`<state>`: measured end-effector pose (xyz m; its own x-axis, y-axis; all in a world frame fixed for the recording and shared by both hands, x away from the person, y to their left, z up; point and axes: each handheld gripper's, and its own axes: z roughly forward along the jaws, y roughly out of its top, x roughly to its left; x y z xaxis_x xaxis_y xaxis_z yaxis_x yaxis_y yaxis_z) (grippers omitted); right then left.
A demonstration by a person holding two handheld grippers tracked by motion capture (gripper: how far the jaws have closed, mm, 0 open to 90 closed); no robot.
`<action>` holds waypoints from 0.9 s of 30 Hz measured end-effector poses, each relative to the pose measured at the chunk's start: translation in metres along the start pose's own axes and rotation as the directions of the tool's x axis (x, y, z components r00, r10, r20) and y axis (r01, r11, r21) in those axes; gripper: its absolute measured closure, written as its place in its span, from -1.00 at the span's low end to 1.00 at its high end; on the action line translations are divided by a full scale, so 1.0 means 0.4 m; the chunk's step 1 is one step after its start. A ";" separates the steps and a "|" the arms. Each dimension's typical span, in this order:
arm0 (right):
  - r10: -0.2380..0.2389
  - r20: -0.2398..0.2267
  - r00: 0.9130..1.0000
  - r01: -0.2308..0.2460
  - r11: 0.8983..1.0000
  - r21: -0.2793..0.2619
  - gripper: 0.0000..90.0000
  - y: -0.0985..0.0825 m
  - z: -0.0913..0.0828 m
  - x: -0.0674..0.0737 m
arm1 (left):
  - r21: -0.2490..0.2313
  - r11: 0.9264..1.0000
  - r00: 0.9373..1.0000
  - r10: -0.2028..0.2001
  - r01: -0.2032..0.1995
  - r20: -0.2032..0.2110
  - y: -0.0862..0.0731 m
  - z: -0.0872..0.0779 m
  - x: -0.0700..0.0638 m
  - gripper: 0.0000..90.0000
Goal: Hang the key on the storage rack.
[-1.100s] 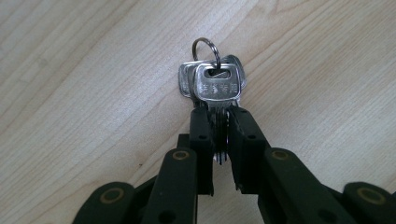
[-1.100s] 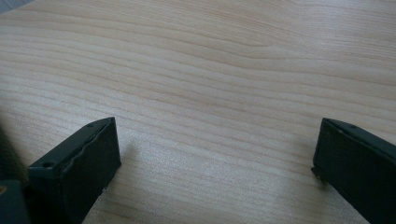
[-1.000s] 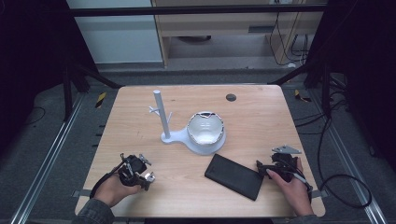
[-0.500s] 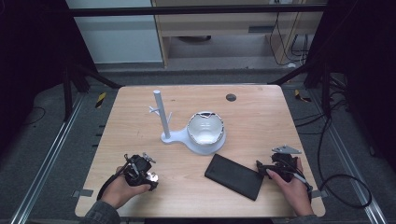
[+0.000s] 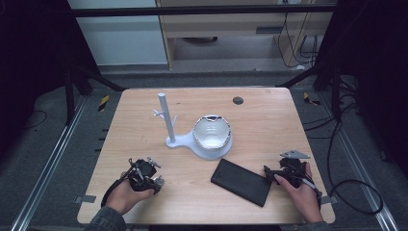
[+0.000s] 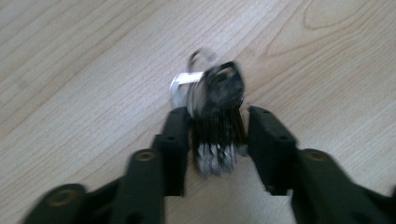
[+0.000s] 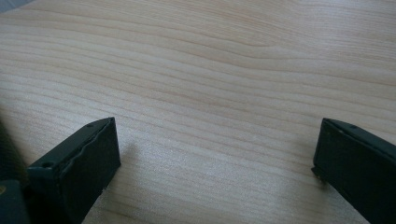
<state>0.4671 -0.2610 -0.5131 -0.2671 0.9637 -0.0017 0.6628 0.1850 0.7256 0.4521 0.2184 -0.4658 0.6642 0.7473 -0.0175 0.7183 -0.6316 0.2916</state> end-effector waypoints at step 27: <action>0.000 -0.004 1.000 0.000 1.000 0.001 -0.99 0.000 -0.001 0.002 | 0.046 0.991 0.992 0.124 -0.123 -0.028 0.024 -0.064 -0.004 0.95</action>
<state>0.4668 -0.2603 -0.5129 -0.2699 0.9629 0.0009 0.6631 0.1853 0.7252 0.4525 0.2164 -0.4386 0.7420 0.6688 0.0456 0.6403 -0.7273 0.2469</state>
